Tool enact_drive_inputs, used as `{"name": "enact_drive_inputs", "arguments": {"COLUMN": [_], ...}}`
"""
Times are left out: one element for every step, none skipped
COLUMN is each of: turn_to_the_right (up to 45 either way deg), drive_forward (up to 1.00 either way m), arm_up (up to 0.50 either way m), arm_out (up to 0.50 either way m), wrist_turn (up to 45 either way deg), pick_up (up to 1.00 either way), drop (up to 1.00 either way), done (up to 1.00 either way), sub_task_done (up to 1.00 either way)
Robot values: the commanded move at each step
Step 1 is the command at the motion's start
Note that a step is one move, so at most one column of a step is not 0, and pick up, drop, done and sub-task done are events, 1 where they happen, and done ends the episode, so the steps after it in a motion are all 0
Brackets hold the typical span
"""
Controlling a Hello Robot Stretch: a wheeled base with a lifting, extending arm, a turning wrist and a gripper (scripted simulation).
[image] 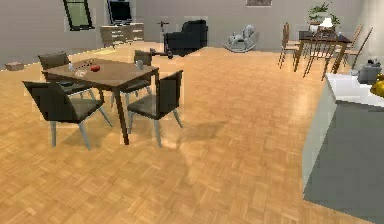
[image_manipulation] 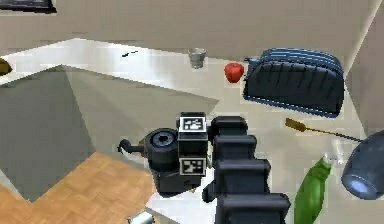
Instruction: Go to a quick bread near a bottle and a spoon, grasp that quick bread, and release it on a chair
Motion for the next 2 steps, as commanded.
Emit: {"name": "enact_drive_inputs", "arguments": {"turn_to_the_right": [0.0, -45.0], "drive_forward": [0.45, 0.00], "arm_up": [0.00, 0.00], "arm_out": [0.00, 0.00], "wrist_turn": [0.0, 0.0], "pick_up": [0.00, 0.00], "drop": [0.00, 0.00], "done": [0.00, 0.00], "sub_task_done": [0.00, 0.00]}}
